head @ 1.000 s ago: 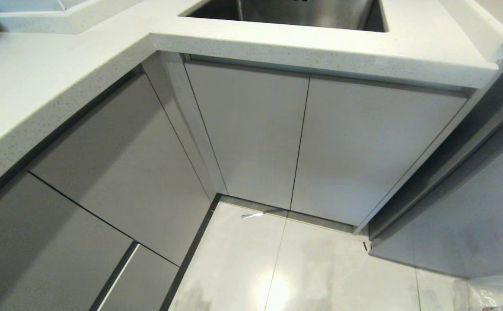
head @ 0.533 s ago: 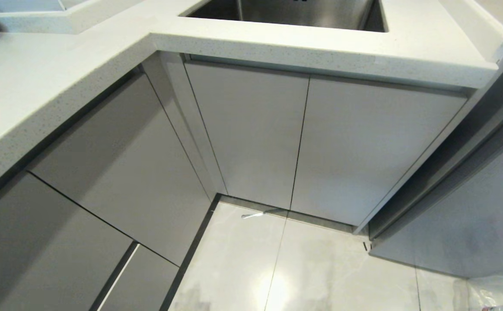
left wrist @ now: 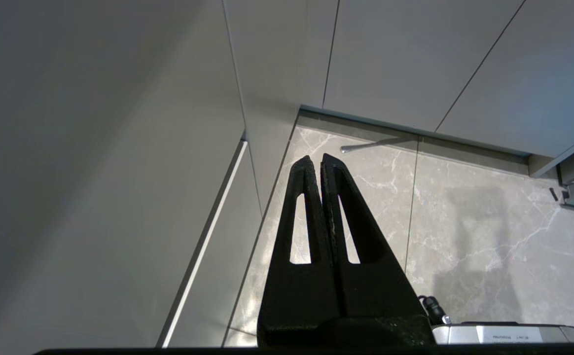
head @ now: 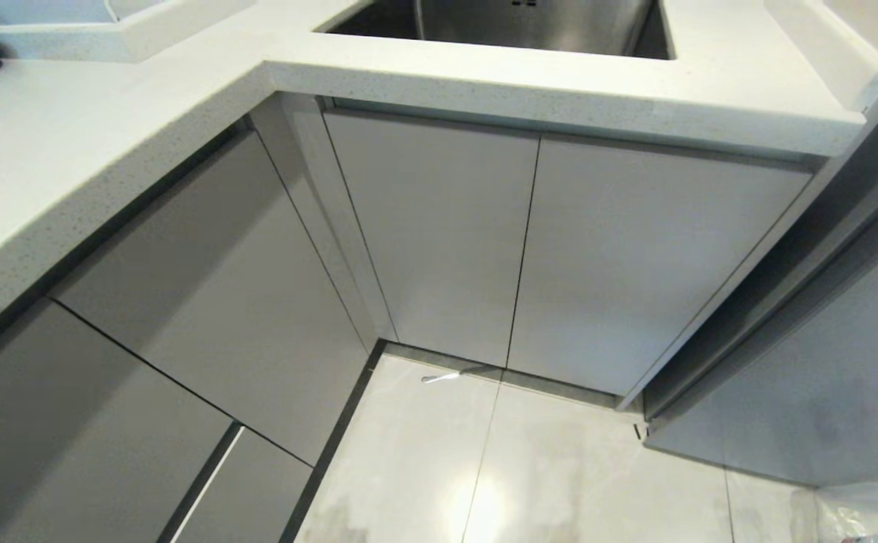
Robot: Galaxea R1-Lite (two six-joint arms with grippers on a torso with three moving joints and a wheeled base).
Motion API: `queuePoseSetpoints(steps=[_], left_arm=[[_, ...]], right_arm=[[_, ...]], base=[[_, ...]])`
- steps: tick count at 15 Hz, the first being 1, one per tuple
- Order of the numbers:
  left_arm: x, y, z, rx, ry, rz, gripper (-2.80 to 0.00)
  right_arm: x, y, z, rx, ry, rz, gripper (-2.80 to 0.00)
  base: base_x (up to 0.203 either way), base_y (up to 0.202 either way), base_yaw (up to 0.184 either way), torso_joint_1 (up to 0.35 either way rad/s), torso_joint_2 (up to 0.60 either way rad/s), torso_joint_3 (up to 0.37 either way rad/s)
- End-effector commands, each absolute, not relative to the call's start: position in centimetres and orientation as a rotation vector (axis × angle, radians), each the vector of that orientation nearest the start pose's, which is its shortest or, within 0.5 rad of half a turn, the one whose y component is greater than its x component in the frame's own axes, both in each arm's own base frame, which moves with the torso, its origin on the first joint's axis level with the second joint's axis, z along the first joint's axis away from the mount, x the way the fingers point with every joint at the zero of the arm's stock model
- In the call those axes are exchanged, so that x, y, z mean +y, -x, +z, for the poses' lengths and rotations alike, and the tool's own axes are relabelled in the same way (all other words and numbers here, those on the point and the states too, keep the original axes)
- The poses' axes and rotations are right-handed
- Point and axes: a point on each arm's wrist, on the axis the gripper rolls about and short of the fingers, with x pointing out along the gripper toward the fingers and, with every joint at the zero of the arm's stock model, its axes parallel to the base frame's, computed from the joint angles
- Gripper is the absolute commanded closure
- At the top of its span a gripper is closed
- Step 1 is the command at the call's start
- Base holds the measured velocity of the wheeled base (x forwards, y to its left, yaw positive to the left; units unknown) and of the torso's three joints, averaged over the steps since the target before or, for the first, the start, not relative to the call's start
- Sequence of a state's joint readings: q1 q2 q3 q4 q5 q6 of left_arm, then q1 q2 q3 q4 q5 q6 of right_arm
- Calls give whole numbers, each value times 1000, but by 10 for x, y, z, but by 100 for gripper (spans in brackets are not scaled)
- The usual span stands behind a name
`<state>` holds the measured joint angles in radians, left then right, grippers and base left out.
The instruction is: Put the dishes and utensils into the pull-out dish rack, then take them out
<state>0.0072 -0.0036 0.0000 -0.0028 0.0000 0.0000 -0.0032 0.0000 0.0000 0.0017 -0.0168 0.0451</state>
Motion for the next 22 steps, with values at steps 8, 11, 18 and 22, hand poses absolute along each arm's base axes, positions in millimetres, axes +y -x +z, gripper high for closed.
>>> queuePoseSetpoints(steps=[8,11,18,22], left_arm=[[0,23,76,-3,0,8,0],[0,23,76,-3,0,8,0],[0,23,76,-3,-2,6,0],[0,23,76,-3,-2,8,0]], right_arm=[[0,23,75,3,-46,-20,0],[0,23,75,3,-46,-20,0],[0,23,75,3,-46,-20,0],[0,23,75,3,-45,-20,0]], base=[[0,0,0,3,2,184],[0,0,0,1,0,204],[0,0,0,2,2,200],[0,0,0,4,1,204]])
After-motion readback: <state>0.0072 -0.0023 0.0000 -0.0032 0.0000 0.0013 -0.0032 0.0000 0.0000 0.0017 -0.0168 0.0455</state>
